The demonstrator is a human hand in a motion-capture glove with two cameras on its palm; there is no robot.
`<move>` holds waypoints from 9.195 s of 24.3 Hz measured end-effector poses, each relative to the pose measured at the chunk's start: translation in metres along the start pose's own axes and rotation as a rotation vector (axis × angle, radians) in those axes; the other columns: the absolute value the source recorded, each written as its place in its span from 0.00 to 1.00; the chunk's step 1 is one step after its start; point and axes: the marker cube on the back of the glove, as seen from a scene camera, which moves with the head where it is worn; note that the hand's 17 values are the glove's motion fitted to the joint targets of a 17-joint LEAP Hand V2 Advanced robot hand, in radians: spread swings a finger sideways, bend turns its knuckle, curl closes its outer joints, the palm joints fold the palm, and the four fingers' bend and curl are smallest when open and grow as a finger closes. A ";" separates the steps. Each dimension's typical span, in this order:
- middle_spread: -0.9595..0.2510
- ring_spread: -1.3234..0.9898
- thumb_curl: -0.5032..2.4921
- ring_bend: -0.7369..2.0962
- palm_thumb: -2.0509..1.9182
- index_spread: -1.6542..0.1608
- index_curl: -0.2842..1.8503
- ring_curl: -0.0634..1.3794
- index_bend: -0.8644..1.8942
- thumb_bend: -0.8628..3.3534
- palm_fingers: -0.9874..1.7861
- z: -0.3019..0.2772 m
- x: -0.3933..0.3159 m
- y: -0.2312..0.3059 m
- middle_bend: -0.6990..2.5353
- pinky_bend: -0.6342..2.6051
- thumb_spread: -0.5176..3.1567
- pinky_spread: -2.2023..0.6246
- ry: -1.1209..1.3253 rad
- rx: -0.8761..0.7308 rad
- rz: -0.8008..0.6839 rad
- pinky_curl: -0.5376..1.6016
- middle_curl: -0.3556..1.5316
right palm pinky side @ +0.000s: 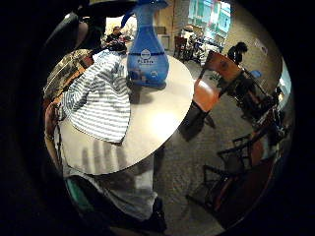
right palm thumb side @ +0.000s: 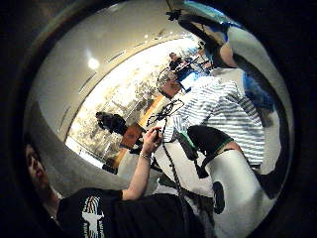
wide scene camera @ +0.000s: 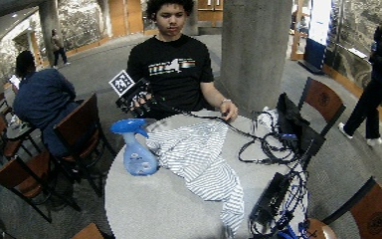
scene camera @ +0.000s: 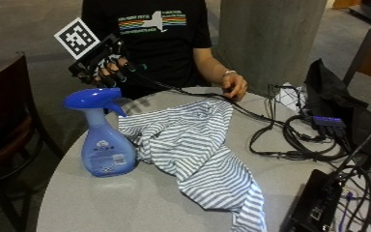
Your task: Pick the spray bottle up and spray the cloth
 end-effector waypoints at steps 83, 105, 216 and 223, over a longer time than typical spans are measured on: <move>0.70 0.51 0.33 0.43 0.81 0.77 0.27 0.33 0.42 0.23 0.81 0.038 0.079 -0.091 0.28 0.38 0.33 0.73 -0.237 0.314 0.395 0.47 0.41; 0.65 0.49 0.38 0.46 0.81 0.79 0.36 0.40 0.45 0.20 0.72 0.034 0.074 -0.089 0.34 0.36 0.22 0.71 -0.272 0.332 0.377 0.49 0.49; 0.72 0.50 0.40 0.46 0.77 0.83 0.40 0.38 0.45 0.20 0.81 0.053 0.008 -0.211 0.37 0.27 0.24 0.75 0.280 -0.026 0.072 0.45 0.47; 0.72 0.50 0.40 0.46 0.77 0.83 0.41 0.39 0.44 0.20 0.81 0.055 0.003 -0.215 0.37 0.27 0.24 0.74 0.400 -0.003 0.017 0.46 0.47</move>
